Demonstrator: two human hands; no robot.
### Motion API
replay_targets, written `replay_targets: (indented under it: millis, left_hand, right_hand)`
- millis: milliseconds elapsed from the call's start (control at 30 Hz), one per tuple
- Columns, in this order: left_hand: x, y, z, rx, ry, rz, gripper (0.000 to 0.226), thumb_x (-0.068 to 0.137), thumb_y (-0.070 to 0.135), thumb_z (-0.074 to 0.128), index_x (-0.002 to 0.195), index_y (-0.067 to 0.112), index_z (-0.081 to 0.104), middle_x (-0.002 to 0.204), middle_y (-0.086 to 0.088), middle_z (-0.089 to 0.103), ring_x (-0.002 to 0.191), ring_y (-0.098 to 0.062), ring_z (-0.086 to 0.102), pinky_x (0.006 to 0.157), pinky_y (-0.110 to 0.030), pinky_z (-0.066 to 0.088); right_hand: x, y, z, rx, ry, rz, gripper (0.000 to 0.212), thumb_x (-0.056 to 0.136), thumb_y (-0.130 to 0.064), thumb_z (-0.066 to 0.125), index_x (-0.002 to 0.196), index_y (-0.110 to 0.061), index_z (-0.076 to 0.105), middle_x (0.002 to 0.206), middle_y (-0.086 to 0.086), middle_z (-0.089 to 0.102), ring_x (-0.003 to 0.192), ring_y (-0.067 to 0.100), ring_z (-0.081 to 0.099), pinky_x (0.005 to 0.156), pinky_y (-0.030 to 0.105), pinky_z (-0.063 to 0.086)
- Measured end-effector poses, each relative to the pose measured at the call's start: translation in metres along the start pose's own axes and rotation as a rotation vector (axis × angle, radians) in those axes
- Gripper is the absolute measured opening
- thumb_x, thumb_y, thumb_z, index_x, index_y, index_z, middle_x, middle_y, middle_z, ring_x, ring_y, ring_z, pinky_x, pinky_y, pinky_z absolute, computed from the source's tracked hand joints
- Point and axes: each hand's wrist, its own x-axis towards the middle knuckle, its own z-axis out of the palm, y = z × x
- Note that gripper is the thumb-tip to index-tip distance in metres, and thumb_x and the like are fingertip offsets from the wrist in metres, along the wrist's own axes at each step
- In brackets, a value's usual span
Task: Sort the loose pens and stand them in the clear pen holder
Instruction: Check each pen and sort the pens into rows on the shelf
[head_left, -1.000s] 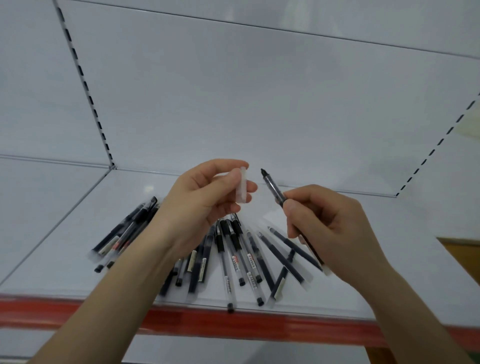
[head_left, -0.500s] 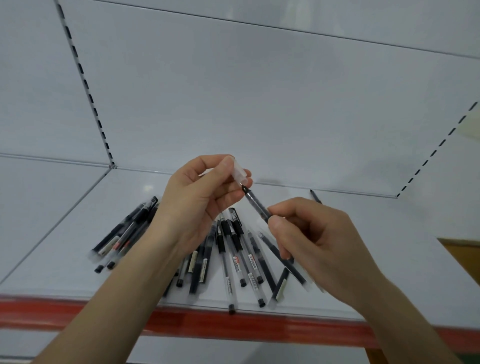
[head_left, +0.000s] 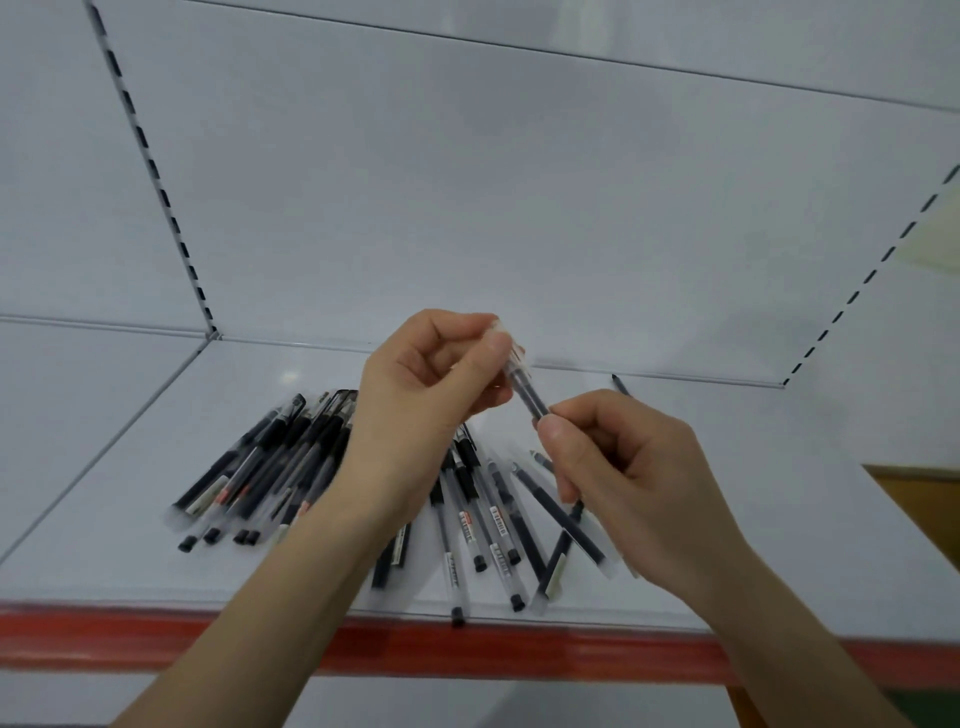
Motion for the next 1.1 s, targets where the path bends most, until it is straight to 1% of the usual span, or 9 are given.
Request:
replay_targets:
  millis: [200, 300, 400, 533, 600, 700, 867, 967, 1100]
  left_hand:
    - [0.004, -0.017, 0.008, 0.072, 0.007, -0.032, 0.006, 0.082, 0.007, 0.063, 0.083, 0.012, 0.063, 0.066, -0.002, 0.068, 0.066, -0.015, 0.065, 0.067, -0.025, 0.057]
    - [0.017, -0.025, 0.004, 0.336, -0.042, -0.049, 0.007, 0.083, 0.011, 0.065, 0.086, 0.007, 0.061, 0.061, 0.0, 0.069, 0.058, -0.009, 0.066, 0.06, -0.021, 0.055]
    - [0.033, -0.034, -0.008, 0.564, -0.077, -0.128, 0.013, 0.082, 0.015, 0.068, 0.084, 0.004, 0.061, 0.062, -0.001, 0.069, 0.056, -0.009, 0.066, 0.057, -0.022, 0.053]
    - [0.053, -0.048, -0.027, 0.825, -0.062, -0.165, 0.017, 0.082, 0.019, 0.067, 0.084, 0.003, 0.062, 0.067, -0.003, 0.069, 0.048, -0.006, 0.061, 0.053, -0.023, 0.051]
    - [0.06, -0.052, -0.033, 1.009, -0.061, -0.14, 0.019, 0.083, 0.024, 0.065, 0.082, 0.005, 0.062, 0.068, -0.004, 0.07, 0.051, -0.008, 0.062, 0.053, -0.02, 0.049]
    - [0.065, -0.057, -0.039, 1.223, -0.1, -0.131, 0.021, 0.085, 0.028, 0.062, 0.083, 0.007, 0.062, 0.076, -0.006, 0.069, 0.065, -0.015, 0.062, 0.06, -0.024, 0.049]
    - [0.069, -0.056, -0.047, 1.301, -0.094, -0.102, 0.019, 0.087, 0.026, 0.06, 0.086, 0.007, 0.063, 0.078, -0.004, 0.062, 0.068, -0.016, 0.056, 0.061, -0.026, 0.042]
    - [0.081, -0.054, -0.057, 1.391, -0.028, -0.034, 0.018, 0.089, 0.016, 0.055, 0.092, 0.001, 0.064, 0.088, -0.01, 0.064, 0.081, -0.022, 0.055, 0.07, -0.028, 0.04]
    - [0.107, -0.06, -0.074, 1.513, -0.031, -0.02, 0.024, 0.091, 0.014, 0.051, 0.107, 0.0, 0.062, 0.109, -0.018, 0.063, 0.103, -0.033, 0.056, 0.087, -0.039, 0.044]
  right_hand:
    - [0.0, 0.015, -0.009, -0.075, 0.005, 0.06, 0.017, 0.087, -0.016, 0.055, 0.072, -0.013, 0.061, 0.05, -0.006, 0.058, 0.042, 0.002, 0.046, 0.046, 0.009, 0.036]
    - [0.007, 0.03, -0.019, -0.146, -0.056, 0.138, 0.02, 0.09, -0.019, 0.053, 0.074, -0.011, 0.063, 0.052, -0.006, 0.059, 0.045, 0.002, 0.047, 0.048, 0.01, 0.037]
    - [0.019, 0.056, -0.031, -0.384, -0.096, 0.182, 0.027, 0.092, -0.025, 0.049, 0.077, -0.008, 0.063, 0.065, -0.002, 0.062, 0.056, 0.001, 0.054, 0.055, 0.007, 0.038]
    - [0.047, 0.1, -0.058, -0.692, 0.109, 0.193, 0.024, 0.091, -0.026, 0.05, 0.076, -0.009, 0.058, 0.071, -0.001, 0.058, 0.069, 0.017, 0.053, 0.06, 0.014, 0.036]
    - [0.061, 0.118, -0.067, -0.808, 0.143, 0.262, 0.021, 0.091, -0.027, 0.049, 0.084, -0.011, 0.061, 0.085, 0.003, 0.06, 0.081, 0.022, 0.055, 0.066, 0.026, 0.037]
    - [0.074, 0.138, -0.07, -0.923, 0.091, 0.399, 0.026, 0.09, -0.028, 0.05, 0.106, -0.01, 0.058, 0.107, 0.01, 0.057, 0.097, 0.027, 0.054, 0.073, 0.031, 0.039]
    - [0.081, 0.138, -0.062, -0.832, -0.001, 0.437, 0.029, 0.09, -0.013, 0.048, 0.117, -0.004, 0.054, 0.115, 0.013, 0.059, 0.105, 0.029, 0.053, 0.083, 0.033, 0.041]
    - [0.08, 0.132, -0.054, -0.774, -0.06, 0.383, 0.023, 0.088, -0.011, 0.046, 0.106, -0.002, 0.059, 0.097, 0.007, 0.058, 0.088, 0.024, 0.052, 0.071, 0.03, 0.039]
    - [0.078, 0.122, -0.046, -0.552, 0.009, 0.335, 0.017, 0.089, -0.015, 0.048, 0.1, -0.01, 0.06, 0.077, -0.005, 0.053, 0.068, 0.011, 0.048, 0.06, 0.022, 0.036]
